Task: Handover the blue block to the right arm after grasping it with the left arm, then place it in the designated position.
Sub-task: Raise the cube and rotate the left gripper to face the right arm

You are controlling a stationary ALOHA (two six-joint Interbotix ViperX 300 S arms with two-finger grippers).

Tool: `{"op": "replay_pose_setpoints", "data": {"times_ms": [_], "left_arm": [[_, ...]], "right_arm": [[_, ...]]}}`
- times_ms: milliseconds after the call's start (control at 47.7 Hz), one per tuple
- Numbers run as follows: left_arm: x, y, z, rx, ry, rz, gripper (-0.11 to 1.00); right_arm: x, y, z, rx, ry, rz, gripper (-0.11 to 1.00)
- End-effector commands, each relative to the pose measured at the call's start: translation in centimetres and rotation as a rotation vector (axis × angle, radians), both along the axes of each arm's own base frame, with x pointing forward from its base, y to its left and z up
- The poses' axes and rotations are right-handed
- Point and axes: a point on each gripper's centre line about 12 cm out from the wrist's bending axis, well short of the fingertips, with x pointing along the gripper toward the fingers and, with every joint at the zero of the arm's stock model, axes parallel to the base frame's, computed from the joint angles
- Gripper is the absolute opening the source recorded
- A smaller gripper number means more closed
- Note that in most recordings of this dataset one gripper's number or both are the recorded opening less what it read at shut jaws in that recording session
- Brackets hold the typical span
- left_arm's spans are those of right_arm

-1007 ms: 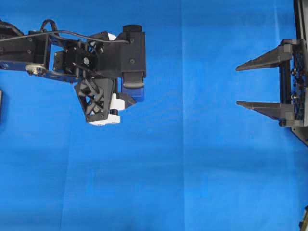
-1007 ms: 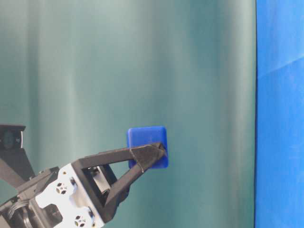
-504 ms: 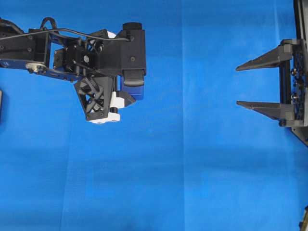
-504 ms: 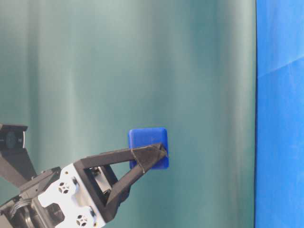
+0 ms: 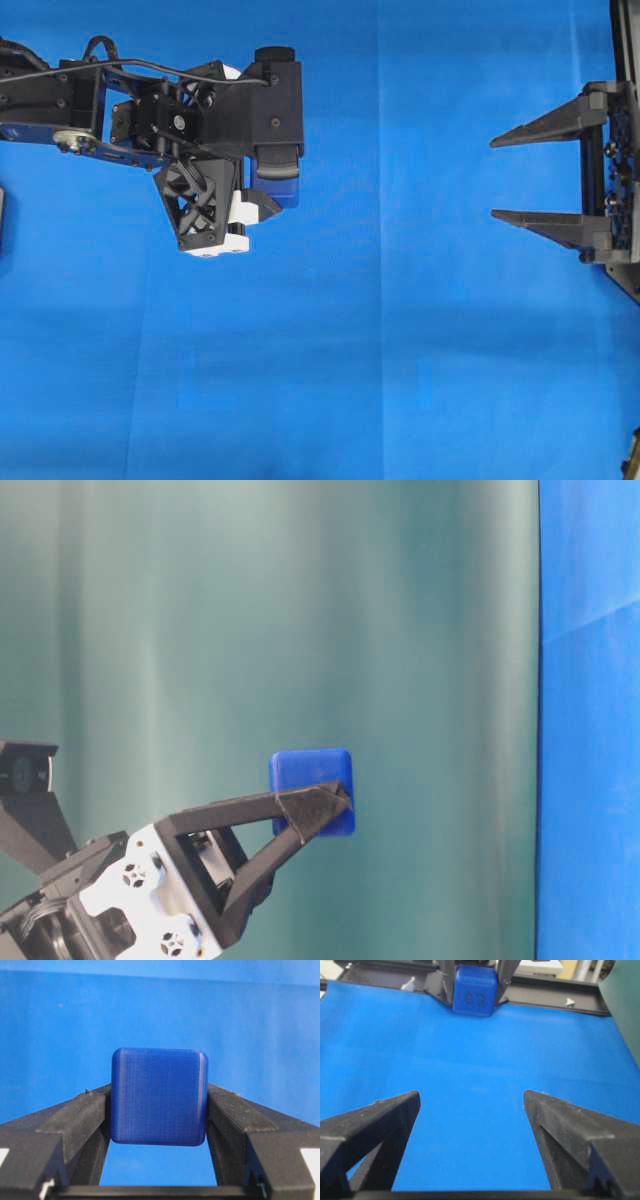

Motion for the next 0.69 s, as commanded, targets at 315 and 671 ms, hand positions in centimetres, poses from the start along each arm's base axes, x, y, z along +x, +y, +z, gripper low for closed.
{"op": "replay_pose_setpoints", "data": {"times_ms": [315, 671], "left_arm": [[-0.8, 0.1, 2.3, 0.004, -0.147, 0.001, 0.49], [-3.1, 0.0, 3.4, 0.050, -0.525, -0.041, 0.49]], "right_arm": [[0.3, 0.0, 1.1, 0.004, -0.028, -0.001, 0.97], [0.3, 0.0, 1.2, 0.003, -0.031, -0.001, 0.97]]}}
